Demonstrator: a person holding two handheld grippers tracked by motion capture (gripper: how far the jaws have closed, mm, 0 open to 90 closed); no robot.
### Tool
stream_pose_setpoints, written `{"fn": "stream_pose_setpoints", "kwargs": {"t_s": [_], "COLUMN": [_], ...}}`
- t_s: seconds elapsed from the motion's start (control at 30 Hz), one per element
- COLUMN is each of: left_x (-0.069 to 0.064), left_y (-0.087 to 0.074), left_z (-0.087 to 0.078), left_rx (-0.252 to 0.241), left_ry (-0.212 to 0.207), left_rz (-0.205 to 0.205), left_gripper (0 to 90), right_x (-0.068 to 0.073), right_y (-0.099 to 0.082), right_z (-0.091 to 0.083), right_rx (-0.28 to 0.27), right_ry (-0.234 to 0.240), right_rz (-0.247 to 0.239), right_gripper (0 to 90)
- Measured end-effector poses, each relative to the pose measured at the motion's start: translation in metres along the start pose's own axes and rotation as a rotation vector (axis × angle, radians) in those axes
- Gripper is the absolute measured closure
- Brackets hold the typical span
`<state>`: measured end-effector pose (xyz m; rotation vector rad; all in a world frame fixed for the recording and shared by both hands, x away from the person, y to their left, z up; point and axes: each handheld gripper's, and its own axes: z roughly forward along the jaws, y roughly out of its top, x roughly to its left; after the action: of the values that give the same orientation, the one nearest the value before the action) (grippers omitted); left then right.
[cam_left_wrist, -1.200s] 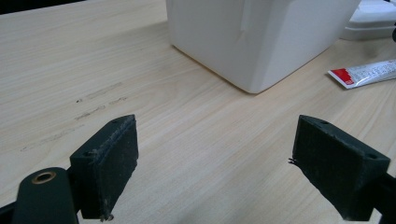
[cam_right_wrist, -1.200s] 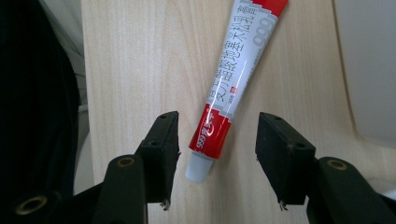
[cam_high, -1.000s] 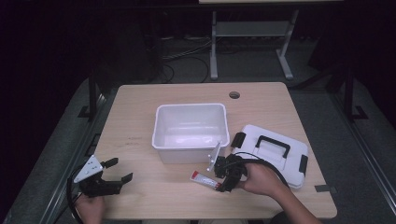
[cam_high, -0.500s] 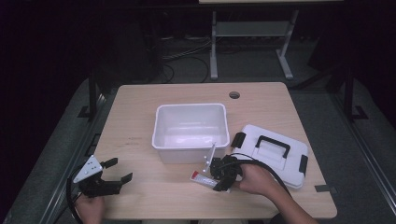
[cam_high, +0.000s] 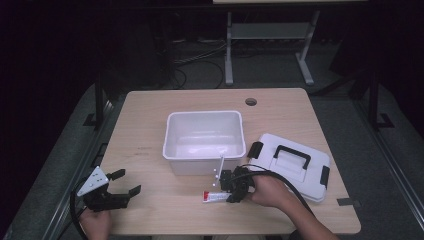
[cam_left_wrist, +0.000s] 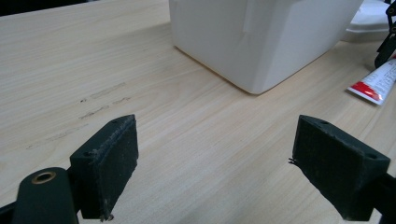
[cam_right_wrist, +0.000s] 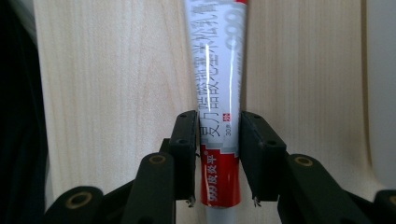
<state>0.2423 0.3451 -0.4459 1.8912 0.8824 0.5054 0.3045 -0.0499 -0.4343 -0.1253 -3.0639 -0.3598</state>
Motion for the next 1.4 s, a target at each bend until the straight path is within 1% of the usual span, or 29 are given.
{"fn": "stream_pose_setpoints", "kwargs": {"t_s": [0.07,0.23,0.67,0.73,0.77,0.9,0.93,1.03,1.07,1.1,1.2,1.23,1.27,1.37,1.4], "left_x": [0.0,-0.001,0.0,0.0,0.0,0.0,0.0,0.0,0.0,0.0,0.0,0.0,0.0,0.0,0.0], "left_y": [0.0,0.0,0.0,0.0,0.0,0.0,0.0,0.0,0.0,0.0,0.0,0.0,0.0,0.0,0.0], "left_z": [0.0,0.001,0.0,0.0,0.0,0.0,0.0,0.0,0.001,0.001,0.001,0.0,0.0,0.0,0.0], "left_rx": [0.0,0.004,0.001,0.001,0.001,0.001,0.001,0.001,0.002,0.002,0.001,0.001,-0.001,-0.001,-0.001], "left_ry": [0.0,-0.001,-0.001,-0.001,-0.001,0.0,0.001,-0.001,-0.001,-0.001,-0.002,-0.001,-0.002,-0.002,-0.003], "left_rz": [-0.003,0.0,-0.003,-0.003,-0.003,-0.003,-0.003,-0.006,-0.003,-0.001,-0.003,-0.003,-0.003,-0.001,-0.002], "left_gripper": [13.6,13.6,13.5,13.5,13.6,13.6,13.5,13.5,13.5,13.5,13.5,13.6,13.6,13.5,13.5], "right_x": [0.0,-0.001,0.001,0.001,0.001,0.0,0.0,0.0,0.001,0.001,0.002,0.003,0.003,0.002,0.003], "right_y": [0.0,0.0,0.001,0.001,0.001,0.0,-0.001,-0.001,0.001,0.001,0.004,0.005,0.006,0.009,0.011], "right_z": [0.0,0.001,0.001,0.001,0.001,0.0,-0.004,-0.007,-0.013,-0.013,-0.023,-0.027,-0.029,-0.037,-0.042], "right_rx": [-0.002,-0.001,0.0,-0.001,0.001,0.001,-0.011,-0.014,-0.004,-0.004,-0.026,-0.015,-0.01,-0.021,-0.012], "right_ry": [-0.007,-0.003,-0.012,-0.013,-0.011,-0.01,0.001,0.004,-0.005,-0.005,0.012,0.005,-0.001,0.003,-0.003], "right_rz": [-0.007,-0.01,-0.016,-0.028,-0.02,-0.03,-0.03,-0.028,-0.04,-0.04,-0.051,-0.051,-0.061,-0.071,-0.072], "right_gripper": [66.8,69.2,70.7,70.9,71.0,71.2,71.2,71.3,71.2,71.2,71.2,71.2,71.2,71.2,71.2]}}
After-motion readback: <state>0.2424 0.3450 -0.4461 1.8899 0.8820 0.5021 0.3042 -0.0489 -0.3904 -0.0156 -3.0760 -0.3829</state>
